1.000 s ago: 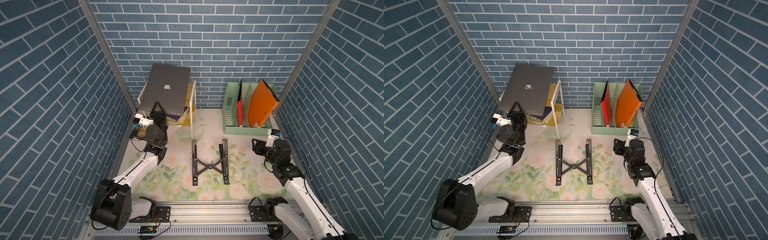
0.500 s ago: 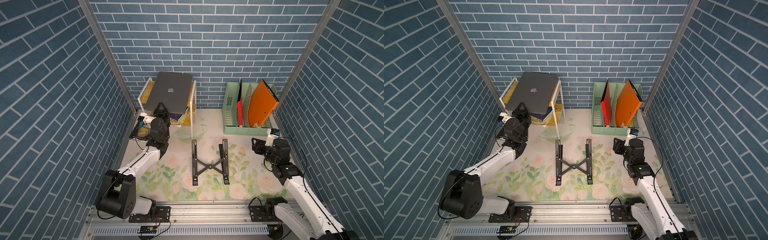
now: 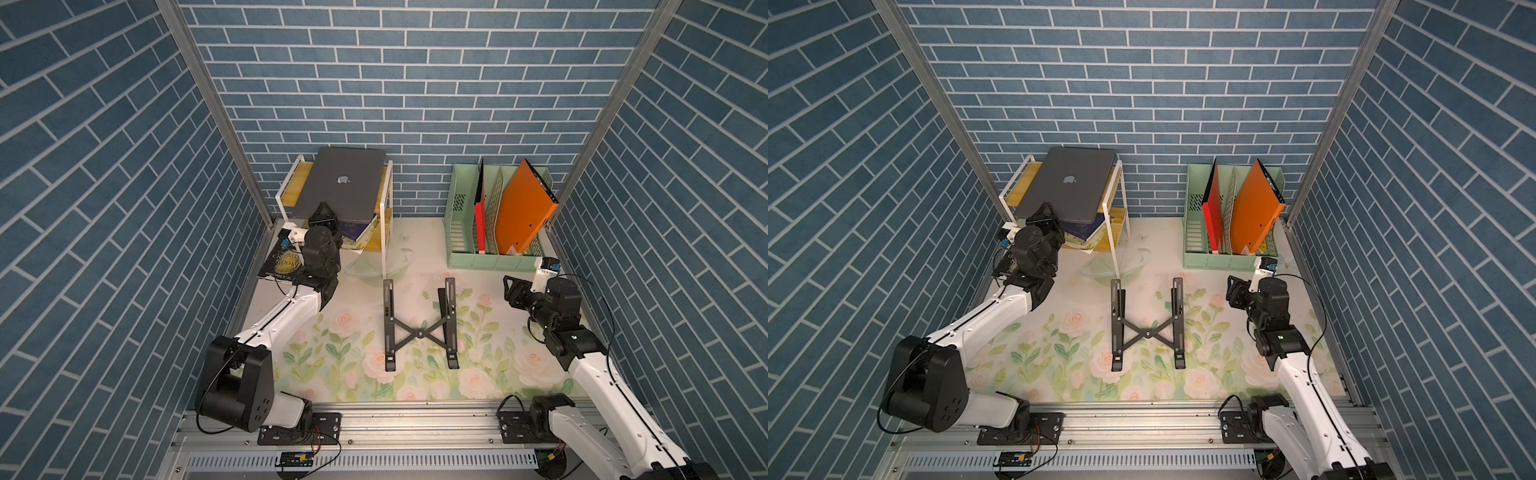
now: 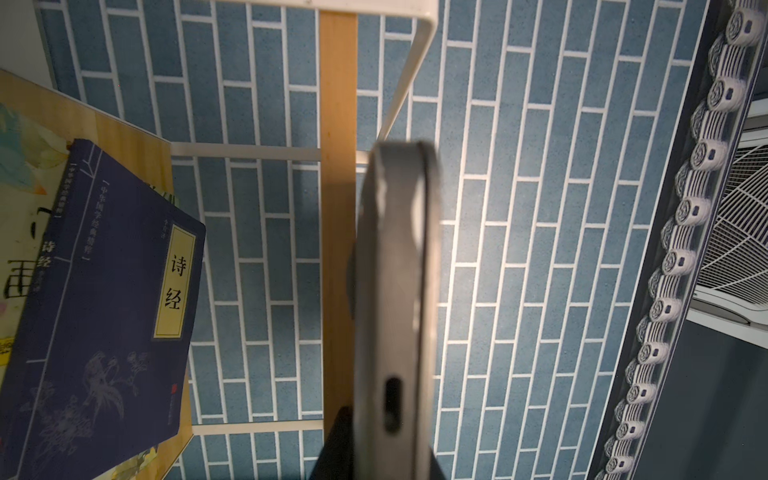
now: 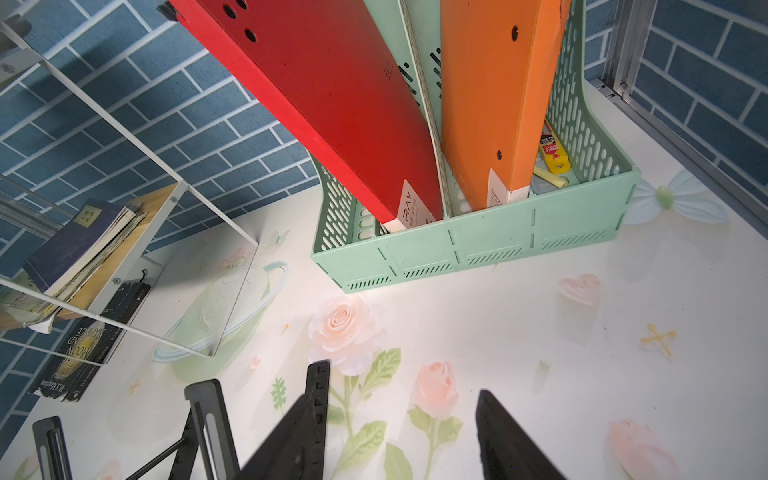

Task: Close the laptop lid and set it aside
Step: Place the laptop on the shelf.

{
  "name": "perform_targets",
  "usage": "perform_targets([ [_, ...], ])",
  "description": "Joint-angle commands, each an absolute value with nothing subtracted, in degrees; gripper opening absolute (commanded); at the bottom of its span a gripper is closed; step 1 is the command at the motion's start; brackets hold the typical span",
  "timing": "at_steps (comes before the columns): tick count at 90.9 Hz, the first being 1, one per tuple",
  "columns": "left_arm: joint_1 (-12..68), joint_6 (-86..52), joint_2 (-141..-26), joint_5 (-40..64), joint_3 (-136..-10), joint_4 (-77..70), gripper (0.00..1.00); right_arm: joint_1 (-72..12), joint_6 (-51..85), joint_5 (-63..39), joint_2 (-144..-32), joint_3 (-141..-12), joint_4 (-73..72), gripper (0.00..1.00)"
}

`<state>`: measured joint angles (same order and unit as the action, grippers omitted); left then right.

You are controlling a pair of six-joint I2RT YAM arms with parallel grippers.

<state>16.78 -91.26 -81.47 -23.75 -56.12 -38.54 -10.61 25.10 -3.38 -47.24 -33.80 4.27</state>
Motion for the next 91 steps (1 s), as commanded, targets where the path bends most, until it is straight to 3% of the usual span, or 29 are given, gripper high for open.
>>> perform_targets([
  [1, 16.5, -92.4, -79.2, -23.9, -58.4, -45.5, 0.31, -10.8, 25.2, -3.3, -46.4, -34.1, 3.7, 0.62],
  [11, 16.5, -92.6, -78.7, -23.8, -57.6, -45.9, 0.39, -10.8, 25.3, -3.3, -46.5, -34.2, 3.5, 0.62],
  [37, 16.3, -92.4, -75.9, -22.7, -53.6, -46.2, 0.78, -10.8, 25.6, -3.8, -45.8, -33.7, 3.4, 0.62],
  [49, 15.8, -89.8, -74.0, -19.5, -49.8, -51.5, 0.89, -10.8, 25.6, -4.1, -44.9, -33.3, 3.2, 0.63],
  [71, 15.6, -81.8, -68.2, -9.2, -37.2, -65.2, 0.95, -10.8, 25.6, -4.1, -43.5, -32.1, 2.7, 0.63],
  [91, 15.5, -78.8, -60.6, 2.3, -16.0, -80.4, 0.94, -10.7, 25.7, -9.8, -41.2, -29.0, -1.1, 0.63],
])
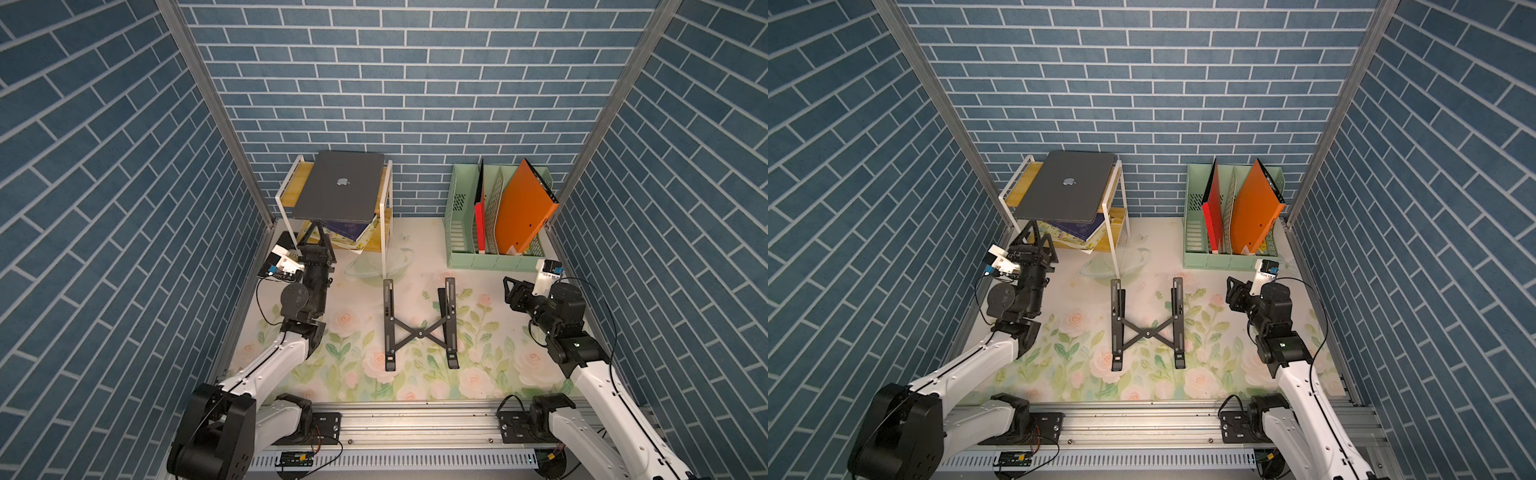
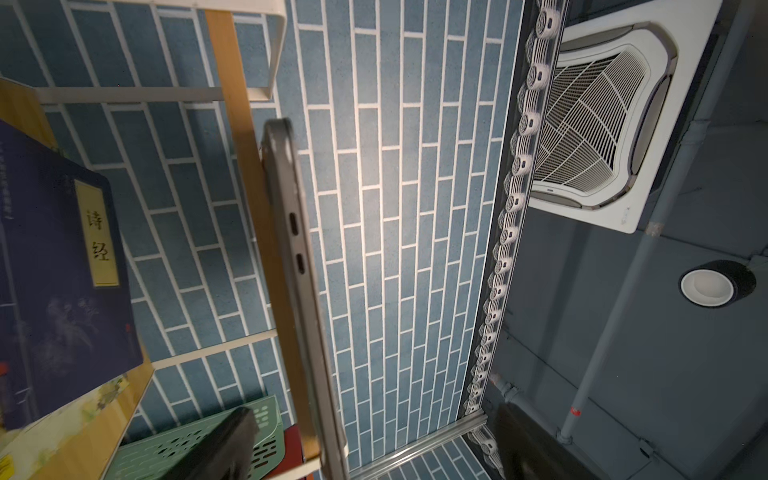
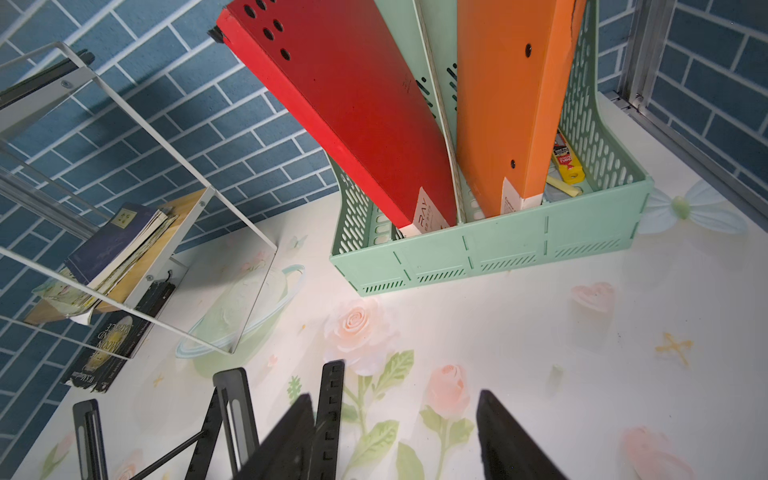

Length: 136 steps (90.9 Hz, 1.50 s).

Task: Close the laptop lid and set it aside
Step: Place the laptop on the shelf, then reset both arms

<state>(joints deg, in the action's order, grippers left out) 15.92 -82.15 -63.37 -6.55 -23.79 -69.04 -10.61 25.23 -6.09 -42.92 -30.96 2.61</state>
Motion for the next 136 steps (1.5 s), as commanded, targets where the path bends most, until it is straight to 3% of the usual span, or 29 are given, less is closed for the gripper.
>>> perform_targets([
  [1, 15.5, -78.8, -60.3, 2.8, -14.9, -80.7, 0.94, -10.7, 25.7, -10.2, -41.0, -28.8, -1.7, 0.63],
  [22, 15.3, -71.1, -51.7, 8.8, -1.3, -68.5, 0.91, -10.7, 28.6, -17.4, -37.5, -21.6, -14.6, 0.64],
  [37, 15.3, -49.7, -45.9, 10.1, -10.0, -34.3, 0.9, -10.8, 28.5, -17.2, -35.2, -17.5, -19.3, 0.65],
  [51, 15.4, -36.1, -46.0, 2.0, -17.1, -14.1, 0.91, -10.8, 24.3, -13.6, -30.9, -14.0, -21.5, 0.67],
  [62, 15.6, -27.7, -48.2, -4.9, -22.6, -4.0, 0.95, -10.8, 18.7, -1.0, -26.2, -13.4, -16.7, 0.95],
  [65, 15.6, -25.4, -48.6, -5.9, -23.8, -2.2, 0.96, -10.8, 17.1, 2.9, -25.0, -13.2, -15.6, 0.99],
  [77, 15.6, -20.3, -47.5, -9.1, -25.3, 0.3, 1.0, -10.6, 12.5, 17.2, -22.6, -11.4, -15.2, 1.0],
  [103, 15.6, -18.3, -37.7, -8.1, -17.3, -7.3, 1.0, -7.9, 11.3, 26.0, -30.4, 0.3, -36.8, 1.0],
  [136, 15.7, -16.6, -38.8, -7.5, -16.2, -8.5, 1.0, -1.3, 5.2, 15.1, -65.7, -0.1, -71.5, 1.0],
])
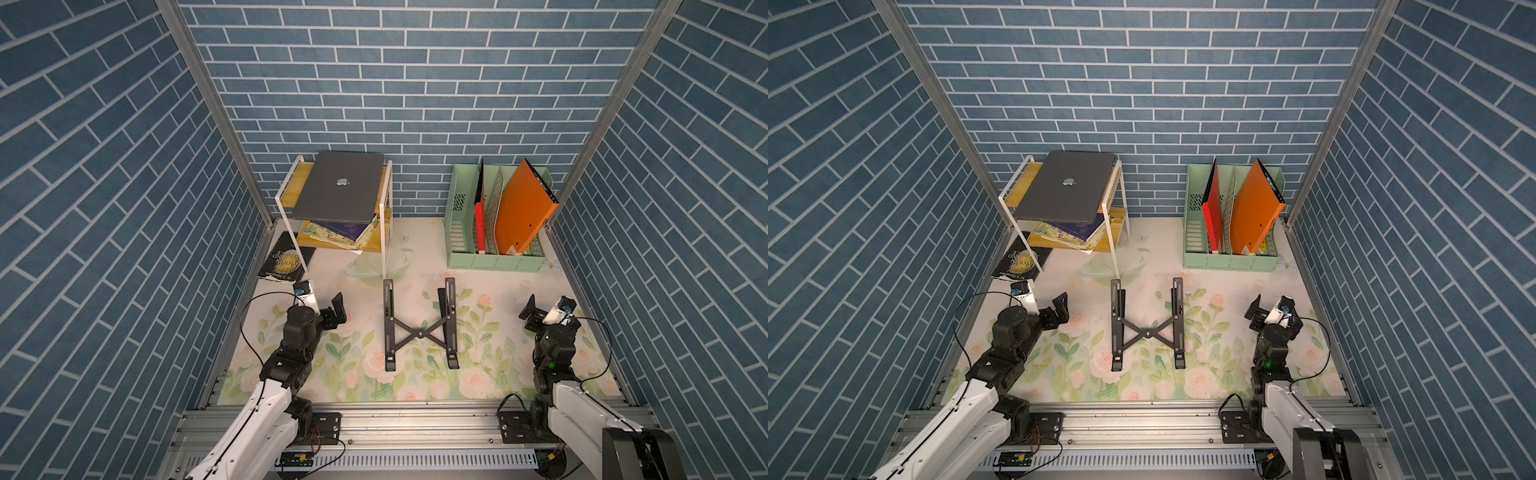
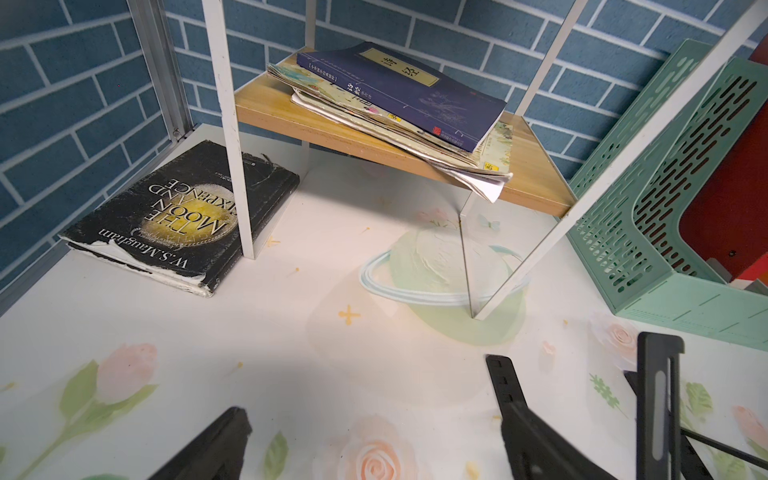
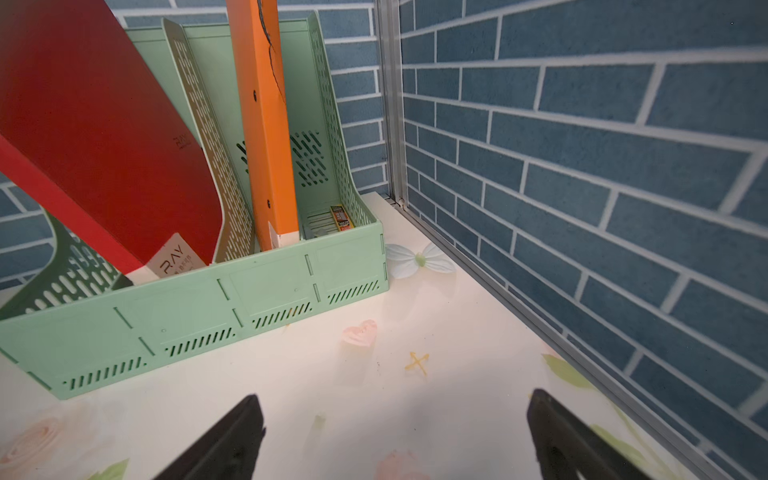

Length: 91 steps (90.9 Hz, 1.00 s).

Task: Close the laptop lid and set it aside
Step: Reset both arms

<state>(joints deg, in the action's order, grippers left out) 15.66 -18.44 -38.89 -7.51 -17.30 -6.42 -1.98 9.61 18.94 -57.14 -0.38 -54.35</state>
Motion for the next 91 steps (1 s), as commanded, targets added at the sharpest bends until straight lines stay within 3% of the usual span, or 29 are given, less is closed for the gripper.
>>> perform_targets([
  [1, 15.7, -16.5, -38.7, -7.6, -16.1, -8.6, 1.0, -1.2, 4.9, 14.7, -67.1, -0.5, -72.8, 1.0],
  [17, 15.7, -14.4, -38.6, -8.3, -15.6, -9.4, 1.0, -1.0, 1.0, 4.8, -88.5, -7.6, -85.5, 1.0],
  [21, 15.7, -13.6, -39.0, -8.5, -16.1, -9.0, 1.0, -1.4, 0.1, 3.9, -87.3, -11.4, -74.7, 1.0],
  [46, 15.7, -6.6, -49.2, -14.8, -17.1, -17.3, 1.0, -2.0, -0.2, 5.0, -87.4, -11.2, -75.4, 1.0],
  [70, 14.2, 6.3, -70.7, -19.0, -14.0, -44.5, 1.0, -2.0, -0.2, 4.9, -87.6, -11.1, -76.0, 1.0],
  [81, 11.9, 10.9, -75.8, -11.0, -9.5, -66.7, 1.0, -2.0, -0.2, 4.9, -87.6, -11.1, -76.0, 1.0],
  [91, 8.6, 7.6, -80.9, -4.9, -10.5, -70.8, 1.0, -2.0, -0.3, 5.0, -87.5, -11.0, -76.0, 1.0],
])
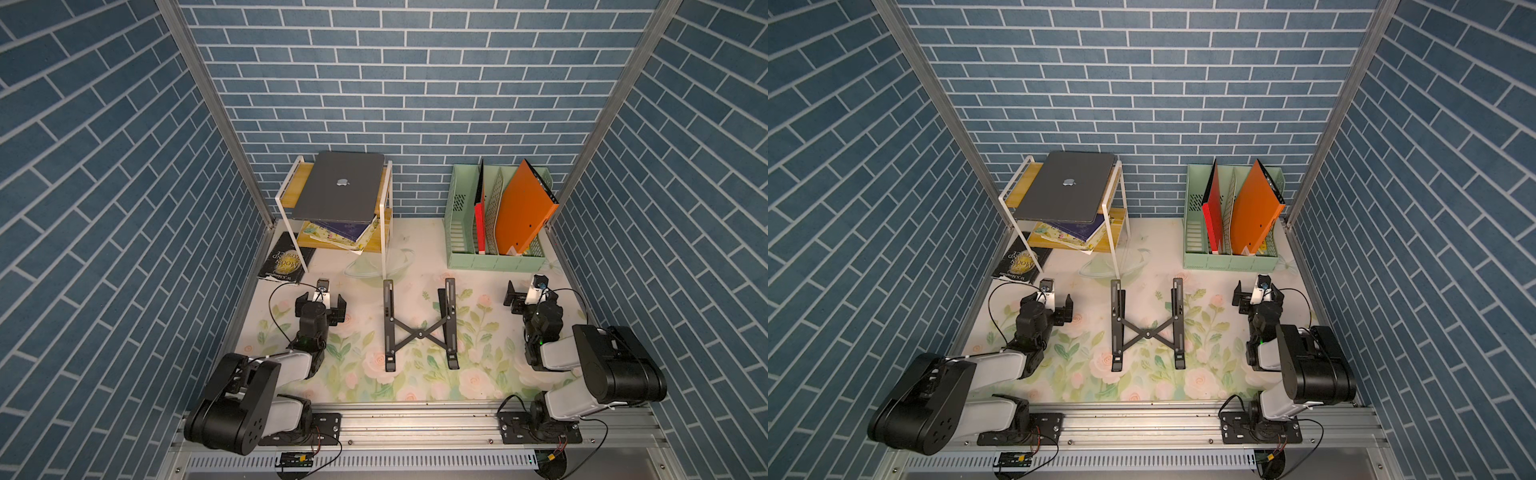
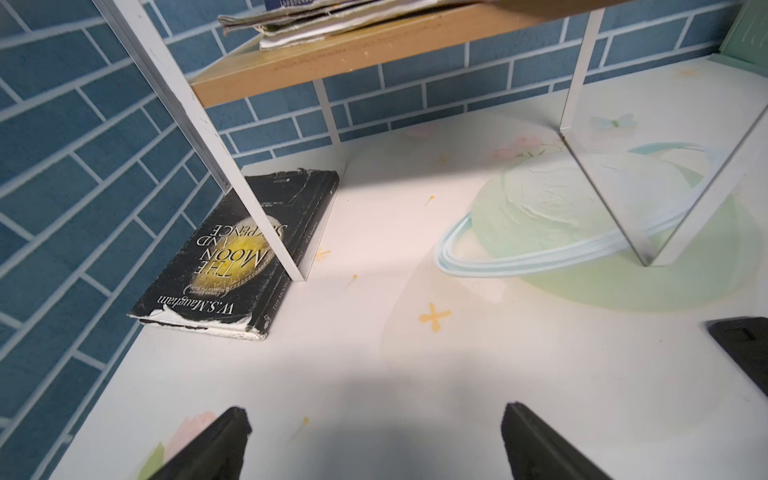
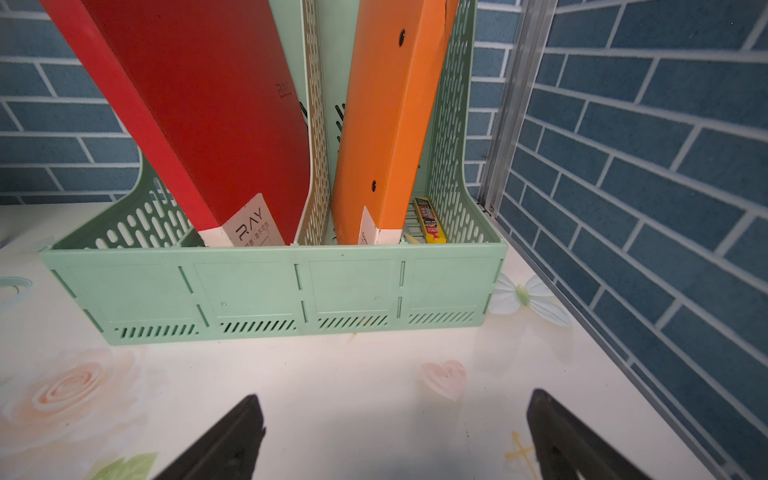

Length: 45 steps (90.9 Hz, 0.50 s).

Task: Close the laptop lid and set it aside
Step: Reset both arms

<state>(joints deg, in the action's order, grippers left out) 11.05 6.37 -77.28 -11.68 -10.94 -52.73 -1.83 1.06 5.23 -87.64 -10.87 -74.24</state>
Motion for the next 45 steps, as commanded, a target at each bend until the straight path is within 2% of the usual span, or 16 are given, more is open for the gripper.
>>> perform_targets([
  [1, 8.4, 7.1, -80.7, -4.8, -10.9, -69.7, 1.0, -2.0, -0.3, 5.0, -87.5, -11.0, -76.0, 1.0],
  [10, 5.2, 2.6, -82.4, -6.1, -9.9, -73.3, 1.0, -2.0, -0.3, 4.9, -87.5, -11.0, -76.2, 1.0],
  [15, 4.3, 1.9, -86.8, -6.3, -8.0, -82.5, 1.0, -2.0, -0.3, 4.9, -87.5, -10.9, -76.2, 1.0],
  [21, 4.2, 1.2, -85.5, -7.4, -10.3, -75.7, 1.0, -2.1, -0.3, 4.8, -87.5, -11.0, -76.1, 1.0],
  [45, 4.1, -0.1, -86.6, -10.0, -11.0, -75.6, 1.0, -2.0, -0.3, 4.7, -87.4, -10.8, -76.3, 1.0],
])
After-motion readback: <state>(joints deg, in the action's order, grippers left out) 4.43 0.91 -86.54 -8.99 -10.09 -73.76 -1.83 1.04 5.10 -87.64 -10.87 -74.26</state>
